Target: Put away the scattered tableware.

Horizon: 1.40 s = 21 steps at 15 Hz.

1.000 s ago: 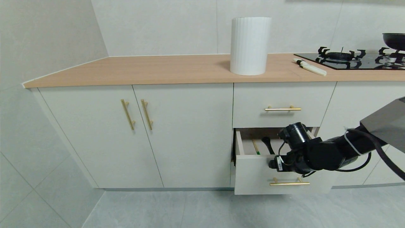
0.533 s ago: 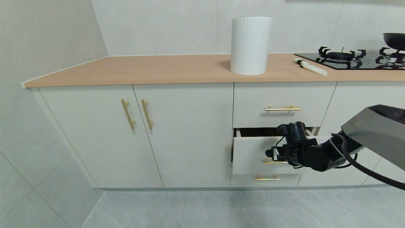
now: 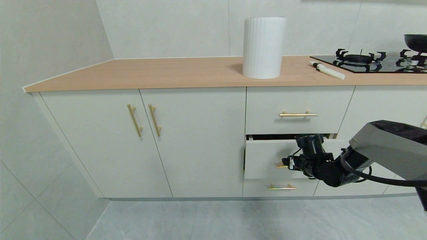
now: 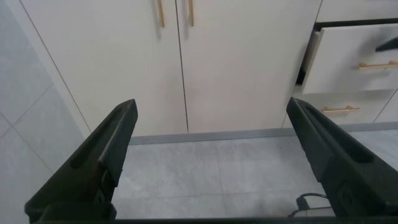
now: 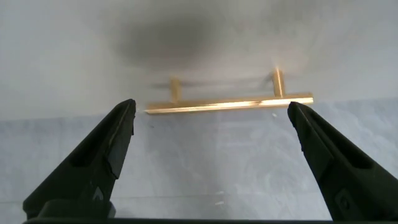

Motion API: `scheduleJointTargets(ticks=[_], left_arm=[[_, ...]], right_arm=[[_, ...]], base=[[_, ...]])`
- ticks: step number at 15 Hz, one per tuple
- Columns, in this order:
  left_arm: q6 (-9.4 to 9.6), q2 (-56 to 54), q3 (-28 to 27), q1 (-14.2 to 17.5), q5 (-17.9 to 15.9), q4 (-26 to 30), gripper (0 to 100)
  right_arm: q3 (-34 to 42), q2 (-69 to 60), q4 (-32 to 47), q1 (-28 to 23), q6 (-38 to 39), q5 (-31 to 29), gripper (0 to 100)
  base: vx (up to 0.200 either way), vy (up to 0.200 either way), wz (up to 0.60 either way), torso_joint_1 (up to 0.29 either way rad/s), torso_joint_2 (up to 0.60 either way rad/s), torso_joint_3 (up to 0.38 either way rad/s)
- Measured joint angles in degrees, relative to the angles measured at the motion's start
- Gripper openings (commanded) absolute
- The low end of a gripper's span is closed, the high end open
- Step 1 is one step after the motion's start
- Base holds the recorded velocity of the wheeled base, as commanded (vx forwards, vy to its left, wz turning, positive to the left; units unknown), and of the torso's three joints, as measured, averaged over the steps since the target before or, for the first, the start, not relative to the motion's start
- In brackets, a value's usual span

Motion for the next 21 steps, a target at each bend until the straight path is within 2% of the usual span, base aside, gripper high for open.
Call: scheduleJointTargets(ticks=[5,12,21], left_arm=[[0.0,0.0,0.0,-0.01,0.02,0.0,100],[0.0,0.0,0.0,-0.01,0.0,0.02,100],[0.0,0.0,0.0,0.0,0.0,0.02,100]], right_arm=[[-0.67,2.27,-7.28,-0.9,-0.11,-0.29,100],[-5.49,7.52,-14.59,-3.16,0.16,-1.15,100],[-15.19,13.51,-15.57,-5.23,0.16,-1.22,100]], base=[[0.0,0.0,0.0,0.0,0.0,0.0],[0.0,0.0,0.0,0.0,0.0,0.0],[0.0,0.0,0.0,0.0,0.0,0.0]])
